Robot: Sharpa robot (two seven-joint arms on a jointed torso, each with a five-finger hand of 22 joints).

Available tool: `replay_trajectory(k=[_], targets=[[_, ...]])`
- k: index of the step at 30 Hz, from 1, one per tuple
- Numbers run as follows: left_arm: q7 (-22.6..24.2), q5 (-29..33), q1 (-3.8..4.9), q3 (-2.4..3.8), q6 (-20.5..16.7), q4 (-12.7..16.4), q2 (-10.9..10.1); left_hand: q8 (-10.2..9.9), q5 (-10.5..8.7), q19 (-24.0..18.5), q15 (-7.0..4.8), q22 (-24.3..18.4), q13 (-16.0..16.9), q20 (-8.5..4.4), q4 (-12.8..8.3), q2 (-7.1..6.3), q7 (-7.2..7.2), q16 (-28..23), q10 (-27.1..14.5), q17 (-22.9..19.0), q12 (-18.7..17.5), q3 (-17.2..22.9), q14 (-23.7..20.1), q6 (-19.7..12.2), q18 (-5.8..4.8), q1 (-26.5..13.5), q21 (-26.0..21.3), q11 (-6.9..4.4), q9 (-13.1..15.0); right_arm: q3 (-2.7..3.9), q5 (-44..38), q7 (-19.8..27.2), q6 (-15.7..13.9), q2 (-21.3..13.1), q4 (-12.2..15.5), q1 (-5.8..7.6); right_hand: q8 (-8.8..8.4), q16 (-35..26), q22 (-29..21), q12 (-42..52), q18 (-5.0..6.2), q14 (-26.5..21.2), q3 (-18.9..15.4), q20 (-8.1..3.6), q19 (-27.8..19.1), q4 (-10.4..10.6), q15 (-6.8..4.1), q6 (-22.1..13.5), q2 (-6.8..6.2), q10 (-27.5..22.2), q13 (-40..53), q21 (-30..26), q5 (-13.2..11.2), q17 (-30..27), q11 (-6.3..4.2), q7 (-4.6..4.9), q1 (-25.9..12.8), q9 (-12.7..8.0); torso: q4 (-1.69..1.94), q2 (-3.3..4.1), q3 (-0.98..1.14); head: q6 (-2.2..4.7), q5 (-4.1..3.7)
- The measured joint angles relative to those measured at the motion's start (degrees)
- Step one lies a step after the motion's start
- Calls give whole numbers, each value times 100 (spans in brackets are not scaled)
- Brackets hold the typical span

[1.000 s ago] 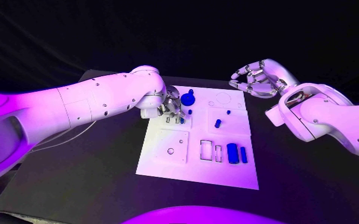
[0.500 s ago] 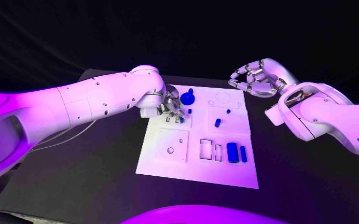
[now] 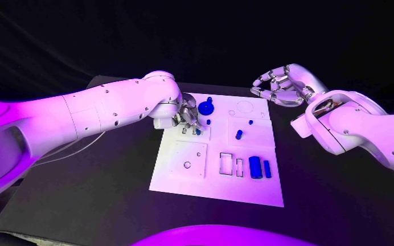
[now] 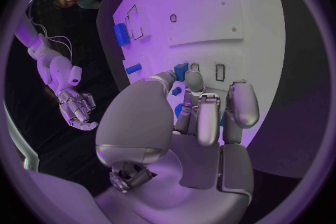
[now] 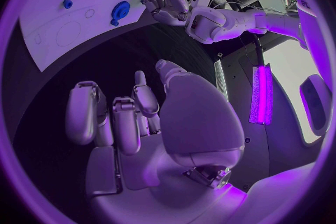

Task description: Assemble the parts on the task board

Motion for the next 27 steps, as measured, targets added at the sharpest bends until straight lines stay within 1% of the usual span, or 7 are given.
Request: replay_trajectory(k=[2, 10, 13, 18, 20, 23, 27], targets=[[4, 4, 2, 1, 0, 1, -1, 2, 10, 0, 0, 7, 0, 0, -51, -56, 1, 0, 41, 0, -29, 322, 0, -42, 0, 108, 16, -19, 0, 0, 0, 0, 1, 0, 1, 1, 0, 0, 0, 0, 0, 0, 0, 0, 0, 0, 0, 0, 0, 0, 0, 0, 0, 0, 0, 0, 0, 0, 0, -1, 0, 1, 0], [7, 17, 1, -10, -14, 21, -26, 46, 28, -12, 0, 33, -15, -13, 178, -300, 52, 0, 72, 0, -113, 1165, 0, -113, 0, 211, 38, 11, 1, 0, 0, 3, 1, 0, 3, 1, 0, 0, -1, 0, 0, 0, 0, 0, 0, 0, 0, 0, 0, 0, 0, 0, -1, -1, 0, 0, 0, -1, -2, -1, 1, 6, 10], [7, 21, 0, -10, -36, 47, -53, 245, 28, -12, 0, 50, 15, -12, 146, -371, 54, 0, 113, 0, -113, 1361, 0, -115, 0, 29, 38, 12, 1, 0, -1, 5, 1, -2, 3, 1, 0, 0, -1, 0, 0, 0, 0, 0, 0, 0, 0, 0, 0, 0, 0, 0, -1, -1, 0, 0, 0, -1, -3, -1, 3, 7, 12], [7, 32, -2, -8, -140, 128, -145, 311, 28, 9, 0, 92, 112, -33, 156, -435, 61, 22, 186, 0, -60, 1387, 0, -122, 0, -129, 82, 1, 4, 0, -1, 7, 1, -7, 3, 1, 0, 0, -1, 0, 0, 0, 0, 0, 0, 0, 0, 0, 0, 0, 0, 0, -2, -1, 0, 0, 0, -1, -3, -1, 3, 12, 14], [7, 37, -2, -4, -192, 170, -187, 311, 28, 23, 0, 125, 160, -47, -12, -472, 60, 26, 228, -1, -35, 1570, 0, -121, 0, -175, 89, 0, 4, 0, -1, 8, 1, -10, 3, 1, 0, 0, -1, 0, 0, 0, 0, 0, 0, 0, 0, 0, 0, 0, 0, 0, -2, -1, 0, 0, 0, -1, -2, -1, 5, 13, 18], [12, 42, -2, 0, -275, 228, -245, 344, 72, 51, 0, 177, 223, -72, -9, -515, 49, 54, 276, -1, 0, 1580, -1, -109, -92, -225, 123, -9, 5, 0, -1, 9, 0, -12, 1, 1, 0, 0, -1, 0, 0, 0, 0, 0, 0, 0, 0, 0, 0, 0, 0, -24, -2, -2, 0, 0, 0, 3, 3, -1, 7, 16, 19], [24, 46, -3, 3, -430, 325, -330, 347, 112, 144, 0, 274, 325, -101, -1, -573, 28, 88, 380, -1, 57, 1589, -1, -87, -92, -322, 171, -49, 7, 0, -1, 11, 0, -12, -7, 1, 0, 0, -1, 0, 0, 0, 0, 0, 0, 0, 0, 0, 0, 0, 0, -26, -2, -2, 0, 0, 0, 5, 8, -1, 10, 18, 27]])
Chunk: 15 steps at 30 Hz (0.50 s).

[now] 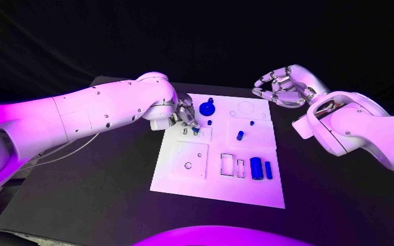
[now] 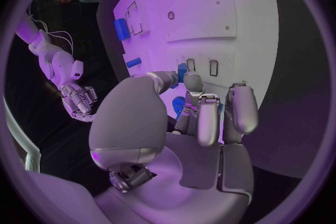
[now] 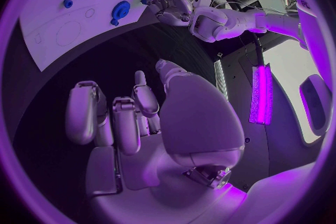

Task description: Assemble the parts on the task board

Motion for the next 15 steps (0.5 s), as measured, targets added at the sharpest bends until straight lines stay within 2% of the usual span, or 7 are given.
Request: replay_trajectory(k=[3, 4, 11, 13, 15], targets=[[13, -4, -1, 0, -110, 53, -42, 0, 103, 71, 0, 70, 87, 9, -11, -57, -12, 0, 88, 0, 74, 11, 0, 72, 0, -57, 44, 1, 4, 0, 0, 2, 0, 0, -4, 0, 23, 0, 0, 0, 0, 0, 0, 0, 0, 0, 0, 0, 0, 0, 0, 0, 0, 0, 0, 0, 0, 0, 1, 0, 0, 2, 8], [20, -11, -3, 0, -151, 72, -54, 0, 104, 84, -4, 95, 124, -2, -182, -80, -29, 0, 115, 0, 82, 201, 4, 91, 0, -80, 45, -9, 5, 0, 0, 3, 0, -1, -5, 0, 23, 0, 0, 0, 0, 0, 0, 0, 0, 0, 0, 0, 0, 0, 0, 0, 0, 0, 0, 0, 0, 0, 1, 0, 0, 2, 10], [60, -124, -37, -10, -364, 167, -82, 0, 420, 163, -42, 205, 298, -41, -176, -146, -31, 25, 252, 0, 165, 206, 1, 132, 0, -190, 111, -48, 7, 0, 0, 4, 0, -5, -7, 0, 23, 0, 5, 0, 0, 0, 0, 0, 0, 0, 0, 0, 0, 0, 0, 0, 0, -1, 0, 0, 0, -1, -2, -1, -4, -7, 16], [68, -171, -53, -14, -410, 195, -82, 0, 480, 177, -42, 227, 328, -37, -176, -152, -25, 24, 288, 0, 187, 206, 1, 158, 0, -242, 111, -44, 161, 0, 0, 5, 0, -6, -7, 0, 23, 0, 4, 0, 0, 0, 0, 0, 0, 0, 0, 0, 0, 0, 0, 0, 0, -1, 0, 0, 0, -1, -4, -1, -7, -7, 21], [76, -227, -71, -19, -457, 223, -82, 0, 526, 204, -42, 245, 350, -42, -176, -152, -21, 24, 296, 0, 198, 206, 1, 165, 0, -242, 139, -52, 161, 0, 0, 5, 0, -8, -7, 0, 23, 0, 4, 0, 0, 0, 0, 0, 0, 0, 0, 0, 0, 0, 0, 0, 6, -1, 0, 0, 0, 0, -6, -1, -7, -7, 25]])
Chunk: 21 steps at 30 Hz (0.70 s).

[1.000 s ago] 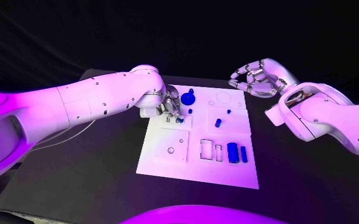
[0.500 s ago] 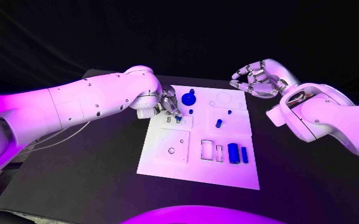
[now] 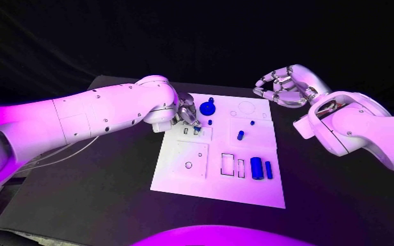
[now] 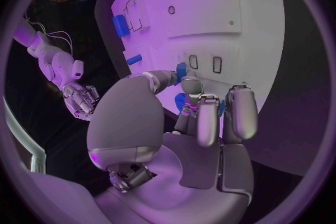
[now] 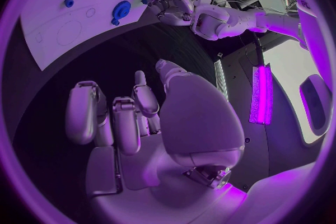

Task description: Assemble the parts on the task board

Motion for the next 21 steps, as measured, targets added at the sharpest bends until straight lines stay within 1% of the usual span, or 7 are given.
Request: replay_trajectory(k=[2, 6, 13, 17, 19, 20, 21], targets=[[5, -51, -14, -4, -35, 22, 0, 0, 63, 0, -20, 16, 25, 0, 0, -38, -8, 0, 2, 0, 0, 0, 21, 8, -1, -38, 0, -2, 1, 0, 0, 0, 0, -2, 0, 0, 0, 0, 0, 0, 0, 0, 0, 0, 0, 0, 0, 0, 0, 0, 0, 0, 27, 0, 0, 0, 0, 5, -1, 0, -3, -1, 2], [13, -160, -45, -13, -91, 55, -7, 0, 108, 21, -20, 26, 65, -21, 0, -38, -9, 0, 51, 0, 30, 0, 21, 9, 0, -38, 0, -10, 2, -1, 0, 1, 0, -2, -1, 0, 0, 0, 0, 0, 0, 0, 0, 0, 0, 0, 0, 0, 0, 0, 0, 0, 27, 0, 0, 0, 0, 5, -2, 0, -4, -2, 7], [16, -316, -102, -22, -145, 73, -15, -4, 171, 21, -40, 40, 124, -21, 0, -53, -28, 21, 74, 0, 51, 0, 0, 28, 0, -53, 22, -10, 5, -2, 0, 2, 0, -4, -5, 0, 0, 0, -1, 0, 0, 0, 0, 0, 0, 0, 0, 0, 0, 0, 0, 0, 27, -1, 0, 0, 0, 5, -3, -1, -4, -5, 13], [16, -365, -115, -25, -148, 75, -23, 18, 194, 21, -40, 40, 132, -21, 0, -89, -26, 21, 95, 0, 51, 0, 0, 68, 0, -89, 22, -13, 6, -2, 0, 3, 0, -3, -7, 0, 0, 0, -1, 0, 0, 0, 0, 0, 0, 0, 0, 0, 0, 0, 0, 0, 27, -1, 0, 0, 0, 4, -7, -1, -4, -5, 17], [16, -390, -120, -26, -148, 76, -28, 22, 195, 21, -40, 40, 145, -21, 0, -75, -27, 21, 95, 0, 72, 0, 0, 69, 0, -106, 22, -13, 7, -3, 0, 4, 0, -3, -8, 0, -1, 0, -1, 0, 0, 0, 0, 0, 0, 0, 0, 0, 0, 0, 0, 0, 27, -1, 0, 0, 0, 4, -8, 1, -4, -2, 18], [15, -399, -122, -27, -148, 76, -30, 23, 198, 22, -40, 40, 158, -22, 0, -70, -27, 21, 95, 0, 83, 0, 0, 69, -4, -115, 22, -13, 8, -3, 0, 4, 0, -3, -8, 0, -1, 0, -1, 0, 0, 0, 0, 0, 0, 0, 0, 0, 0, 0, 0, 0, 27, -1, 0, 0, 0, 4, -8, 1, -4, 2, 20], [14, -407, -123, -28, -148, 76, -32, 23, 220, 38, -40, 40, 166, -38, 0, -82, -27, 21, 95, 0, 83, 0, 0, 69, -53, -128, 22, -13, 10, -3, 0, 4, 0, -3, -8, 0, -1, 0, -2, 0, 0, 0, 0, 0, 0, 0, 0, 0, 0, 0, 0, 0, 27, -1, 0, 0, 0, 4, -8, 2, -3, 3, 20]])
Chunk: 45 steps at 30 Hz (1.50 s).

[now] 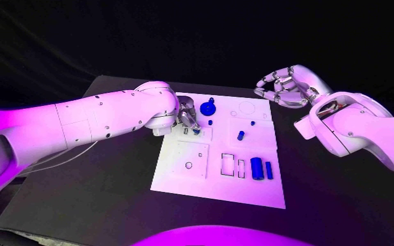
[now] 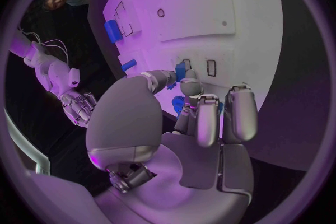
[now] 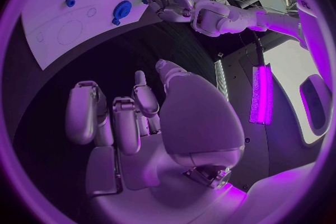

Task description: Assemble the parts on the task board

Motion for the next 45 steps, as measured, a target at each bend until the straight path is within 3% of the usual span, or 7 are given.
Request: replay_trajectory(k=[1, 45], targets=[[-2, -9, -1, -1, 0, 0, -3, 0, 5, 4, 0, 0, 1, -4, 0, -1, 0, 0, 0, 0, 0, 0, 0, 0, -38, 0, 0, 0, 80, 0, 0, 0, 0, 0, 0, 0, 0, 0, 0, 0, 0, 0, 0, 0, 0, 0, 0, 0, 0, 0, 0, 0, 0, 0, 0, 0, 0, 0, 0, 2, 2, 2, 0], [-40, -75, -6, -8, 147, 31, -44, 7, 83, 24, 1, 3, 145, 17, -16, -59, -71, 44, 99, 0, 84, -16, -1, 73, -36, -59, 21, -18, 208, -1, 0, 7, 0, -10, 13, 0, 44, 0, -3, 0, 0, 0, 0, 0, 0, 0, 0, 0, 0, 0, 0, 0, 0, 3, 0, 0, 0, 11, -3, 5, 3, -8, 3]])
